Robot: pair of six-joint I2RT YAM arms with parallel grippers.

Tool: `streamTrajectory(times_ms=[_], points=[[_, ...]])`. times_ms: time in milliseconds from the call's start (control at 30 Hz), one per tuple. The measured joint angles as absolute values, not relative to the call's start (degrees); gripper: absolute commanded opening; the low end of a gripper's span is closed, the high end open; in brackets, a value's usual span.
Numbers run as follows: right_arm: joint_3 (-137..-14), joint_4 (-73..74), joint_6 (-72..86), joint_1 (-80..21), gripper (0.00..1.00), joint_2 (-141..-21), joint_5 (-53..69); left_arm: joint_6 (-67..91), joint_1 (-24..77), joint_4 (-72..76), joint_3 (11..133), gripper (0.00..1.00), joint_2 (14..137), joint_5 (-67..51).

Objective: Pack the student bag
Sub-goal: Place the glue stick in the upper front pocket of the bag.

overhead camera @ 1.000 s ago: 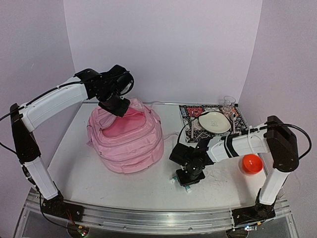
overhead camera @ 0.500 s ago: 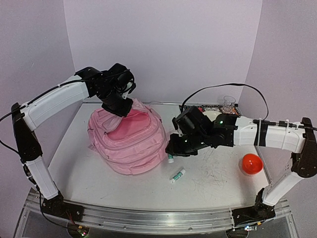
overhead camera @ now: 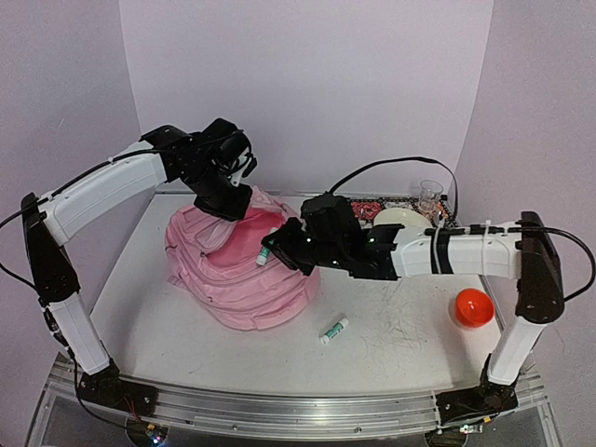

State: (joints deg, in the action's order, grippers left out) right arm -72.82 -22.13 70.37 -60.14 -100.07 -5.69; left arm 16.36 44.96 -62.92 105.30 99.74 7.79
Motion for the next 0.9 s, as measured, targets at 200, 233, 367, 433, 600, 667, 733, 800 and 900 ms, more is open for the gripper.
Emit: streamTrajectory(times_ms=[200,233,367,433,600,667,733,800,900], points=[[-79.1,-27.1,75.3,-59.7,0.01,-109.3,-8.2,17.3,44.9,-62.9,105.3,0.0,99.7,5.6],[-80.3,-27.6,75.8,-59.7,0.02,-110.5,-8.7,17.5,44.9,-62.9,105.3,0.0,99.7,5.4],[-84.5,-29.4,78.1,-59.2,0.15,-114.5,-10.4,18.3,44.9,-62.9,105.3,0.0,99.7,4.2],[-86.3,-29.6,78.9,-58.9,0.23,-116.0,-11.3,18.6,44.9,-62.8,105.3,0.0,99.7,3.7],[-94.1,-27.0,79.3,-57.9,0.4,-121.4,-11.7,19.5,44.8,-62.4,105.3,0.0,99.7,3.4],[-95.1,-25.8,78.9,-57.8,0.44,-122.0,-11.8,19.7,44.5,-62.3,105.4,0.0,99.7,3.5],[-95.6,-24.5,78.3,-57.8,0.46,-122.0,-11.8,19.9,44.4,-62.3,105.5,0.0,99.7,3.6],[-95.8,-23.9,77.6,-57.8,0.46,-122.0,-11.7,20.0,44.4,-62.3,105.6,0.0,99.7,3.6],[-95.9,-23.5,76.5,-57.8,0.47,-122.0,-11.6,20.0,44.4,-62.4,105.6,0.0,99.7,3.7]])
